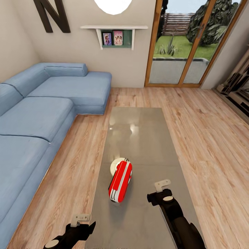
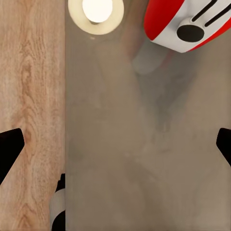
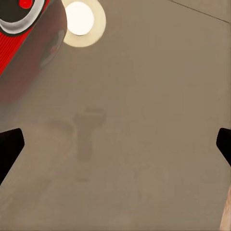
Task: Turn on the radio receiver that's on the table in the living room.
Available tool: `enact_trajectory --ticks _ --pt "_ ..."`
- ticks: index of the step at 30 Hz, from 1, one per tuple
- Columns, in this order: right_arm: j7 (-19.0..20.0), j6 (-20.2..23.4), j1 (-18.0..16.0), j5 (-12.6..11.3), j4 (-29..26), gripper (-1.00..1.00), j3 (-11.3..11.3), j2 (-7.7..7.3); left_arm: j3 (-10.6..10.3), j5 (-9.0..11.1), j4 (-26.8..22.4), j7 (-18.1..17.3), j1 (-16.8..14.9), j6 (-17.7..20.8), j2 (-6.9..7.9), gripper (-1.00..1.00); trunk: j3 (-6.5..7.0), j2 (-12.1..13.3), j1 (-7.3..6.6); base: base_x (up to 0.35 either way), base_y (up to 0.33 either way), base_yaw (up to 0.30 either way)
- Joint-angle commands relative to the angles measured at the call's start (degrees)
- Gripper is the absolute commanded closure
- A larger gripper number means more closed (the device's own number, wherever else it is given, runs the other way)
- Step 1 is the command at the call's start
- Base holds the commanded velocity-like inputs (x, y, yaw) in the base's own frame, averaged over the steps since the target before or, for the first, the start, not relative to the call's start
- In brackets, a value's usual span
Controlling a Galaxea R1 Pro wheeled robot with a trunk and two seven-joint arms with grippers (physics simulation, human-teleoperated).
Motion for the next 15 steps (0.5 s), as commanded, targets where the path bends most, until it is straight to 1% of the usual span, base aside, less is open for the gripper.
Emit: enact_trajectory --ticks 1,15 --pt "0.00 0.03 0.01 0.00 0.03 -1.00 0.00 0.00 0.00 0.00 0.00 0.00 0.00 0.00 0.00 -1.00 -0.05 0.00 0.00 0.000 0.000 0.000" --pt "-0.01 -0.07 0.05 0.08 -0.05 -1.00 -0.05 -0.04 0.00 0.00 0.00 0.00 0.00 0.00 0.00 -1.00 -0.27 0.00 0.00 0.000 0.000 0.000"
